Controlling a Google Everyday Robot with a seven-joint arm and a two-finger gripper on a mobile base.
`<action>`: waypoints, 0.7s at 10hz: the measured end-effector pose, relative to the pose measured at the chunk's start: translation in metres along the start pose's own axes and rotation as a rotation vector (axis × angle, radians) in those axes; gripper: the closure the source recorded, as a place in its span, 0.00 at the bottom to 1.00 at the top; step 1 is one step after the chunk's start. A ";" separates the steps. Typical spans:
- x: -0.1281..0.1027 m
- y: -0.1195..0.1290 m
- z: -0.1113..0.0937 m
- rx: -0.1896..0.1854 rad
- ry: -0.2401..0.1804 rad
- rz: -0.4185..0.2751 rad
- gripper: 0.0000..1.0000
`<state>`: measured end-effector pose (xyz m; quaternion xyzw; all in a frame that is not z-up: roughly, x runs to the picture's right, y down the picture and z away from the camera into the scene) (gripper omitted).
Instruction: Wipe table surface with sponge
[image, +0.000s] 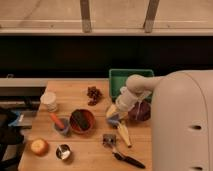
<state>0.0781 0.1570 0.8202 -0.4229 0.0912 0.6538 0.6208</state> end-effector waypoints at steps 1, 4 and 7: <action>0.002 -0.012 -0.007 0.013 -0.011 0.019 1.00; -0.009 -0.018 -0.012 0.018 -0.021 0.007 1.00; -0.038 0.011 0.008 -0.008 -0.001 -0.045 1.00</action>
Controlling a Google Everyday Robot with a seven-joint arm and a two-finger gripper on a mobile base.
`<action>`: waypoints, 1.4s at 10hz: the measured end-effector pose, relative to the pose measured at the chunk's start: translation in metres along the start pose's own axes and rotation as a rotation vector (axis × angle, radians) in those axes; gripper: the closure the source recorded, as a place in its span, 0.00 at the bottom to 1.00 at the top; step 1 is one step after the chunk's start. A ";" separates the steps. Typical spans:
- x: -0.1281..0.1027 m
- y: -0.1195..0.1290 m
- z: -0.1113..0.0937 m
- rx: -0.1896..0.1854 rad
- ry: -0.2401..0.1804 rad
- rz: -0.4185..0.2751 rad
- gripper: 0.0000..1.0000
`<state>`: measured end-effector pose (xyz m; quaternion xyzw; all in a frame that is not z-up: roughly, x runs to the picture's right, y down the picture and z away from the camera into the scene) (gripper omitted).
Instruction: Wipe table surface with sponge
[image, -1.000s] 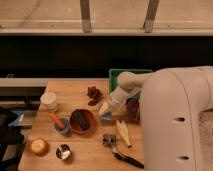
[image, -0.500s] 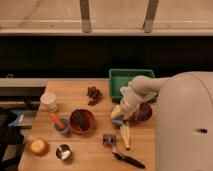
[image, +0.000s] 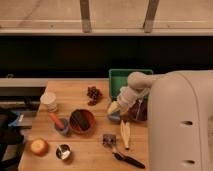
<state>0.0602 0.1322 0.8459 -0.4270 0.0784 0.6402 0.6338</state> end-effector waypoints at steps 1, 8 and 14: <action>-0.009 0.011 0.009 -0.013 0.009 -0.019 1.00; 0.017 0.004 0.004 -0.012 -0.002 0.031 1.00; 0.026 -0.032 -0.018 0.021 -0.018 0.038 1.00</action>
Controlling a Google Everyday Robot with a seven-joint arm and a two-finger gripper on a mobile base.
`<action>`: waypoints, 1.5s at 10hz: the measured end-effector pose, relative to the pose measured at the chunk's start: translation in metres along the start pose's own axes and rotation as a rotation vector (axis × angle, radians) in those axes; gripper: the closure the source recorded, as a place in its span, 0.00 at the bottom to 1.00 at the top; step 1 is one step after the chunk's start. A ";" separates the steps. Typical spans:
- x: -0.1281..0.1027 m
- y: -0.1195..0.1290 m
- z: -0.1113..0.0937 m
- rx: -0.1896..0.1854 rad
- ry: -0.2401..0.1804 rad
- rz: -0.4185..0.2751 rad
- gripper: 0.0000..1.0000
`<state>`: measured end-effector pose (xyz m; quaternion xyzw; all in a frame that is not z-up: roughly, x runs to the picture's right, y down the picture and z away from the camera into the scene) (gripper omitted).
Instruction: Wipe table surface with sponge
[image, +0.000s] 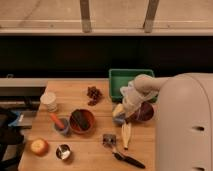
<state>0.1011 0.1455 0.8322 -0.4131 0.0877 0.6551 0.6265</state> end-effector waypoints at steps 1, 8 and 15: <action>-0.006 0.005 0.002 0.001 0.000 -0.009 1.00; -0.038 0.067 0.035 0.006 0.012 -0.026 1.00; -0.014 0.009 -0.005 0.023 -0.019 0.006 1.00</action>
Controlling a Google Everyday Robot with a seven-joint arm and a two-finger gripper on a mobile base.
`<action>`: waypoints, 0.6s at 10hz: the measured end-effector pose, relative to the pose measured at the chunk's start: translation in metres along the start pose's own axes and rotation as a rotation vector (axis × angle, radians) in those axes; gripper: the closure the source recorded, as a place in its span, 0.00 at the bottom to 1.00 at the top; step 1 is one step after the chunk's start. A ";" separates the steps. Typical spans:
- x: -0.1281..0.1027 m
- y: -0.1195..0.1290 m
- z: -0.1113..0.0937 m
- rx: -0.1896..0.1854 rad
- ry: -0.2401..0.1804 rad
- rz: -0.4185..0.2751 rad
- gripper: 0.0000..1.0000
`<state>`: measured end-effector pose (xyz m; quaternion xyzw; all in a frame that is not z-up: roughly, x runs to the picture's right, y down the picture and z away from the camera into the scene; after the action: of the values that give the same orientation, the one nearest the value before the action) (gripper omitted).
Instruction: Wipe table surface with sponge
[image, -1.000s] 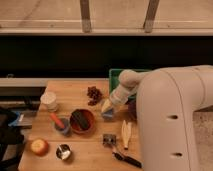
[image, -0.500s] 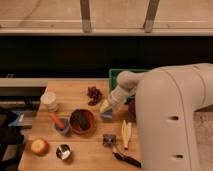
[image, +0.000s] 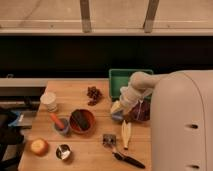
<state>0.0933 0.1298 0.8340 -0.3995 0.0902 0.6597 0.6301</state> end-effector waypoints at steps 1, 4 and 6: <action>-0.005 0.004 0.000 0.002 0.003 -0.014 1.00; -0.026 0.038 0.014 -0.005 0.025 -0.079 1.00; -0.034 0.067 0.027 -0.009 0.045 -0.114 1.00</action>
<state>0.0171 0.1080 0.8484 -0.4214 0.0784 0.6141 0.6627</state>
